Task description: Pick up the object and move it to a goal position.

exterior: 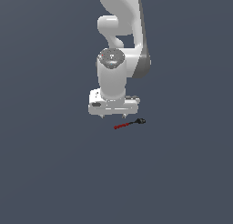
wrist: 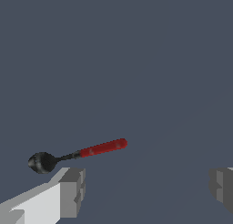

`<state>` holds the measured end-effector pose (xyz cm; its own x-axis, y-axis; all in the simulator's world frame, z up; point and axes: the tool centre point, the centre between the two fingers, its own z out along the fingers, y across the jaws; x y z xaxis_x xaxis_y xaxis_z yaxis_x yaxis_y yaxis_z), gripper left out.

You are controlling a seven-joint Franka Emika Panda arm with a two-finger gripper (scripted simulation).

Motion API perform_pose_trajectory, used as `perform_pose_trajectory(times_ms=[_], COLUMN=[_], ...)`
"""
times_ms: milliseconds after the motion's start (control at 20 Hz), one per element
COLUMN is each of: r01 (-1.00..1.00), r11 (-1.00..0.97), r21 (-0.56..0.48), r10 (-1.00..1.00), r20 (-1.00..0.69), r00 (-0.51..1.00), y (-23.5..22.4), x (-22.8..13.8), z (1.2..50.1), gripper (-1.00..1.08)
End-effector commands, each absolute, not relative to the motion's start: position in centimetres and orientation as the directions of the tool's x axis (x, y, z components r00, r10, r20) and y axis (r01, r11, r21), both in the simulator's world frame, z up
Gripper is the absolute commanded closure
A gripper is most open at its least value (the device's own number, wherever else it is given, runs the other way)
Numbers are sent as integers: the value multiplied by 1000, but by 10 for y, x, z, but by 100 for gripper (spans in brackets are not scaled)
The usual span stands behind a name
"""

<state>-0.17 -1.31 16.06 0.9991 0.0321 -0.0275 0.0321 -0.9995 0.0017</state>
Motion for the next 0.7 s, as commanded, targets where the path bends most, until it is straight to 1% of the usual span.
perform_pose_trajectory(times_ms=[0,350,650], r01=[36,1,-73], r11=[-999,-1000,-997], r21=[2,1,-1], r10=[35,1,-73], r20=[-28,-27,-27], r00=[999,1000,997], y=[-13,-10,-3], x=[-1,-2,-4], z=[161,158,151], gripper=[-92,-92,-92])
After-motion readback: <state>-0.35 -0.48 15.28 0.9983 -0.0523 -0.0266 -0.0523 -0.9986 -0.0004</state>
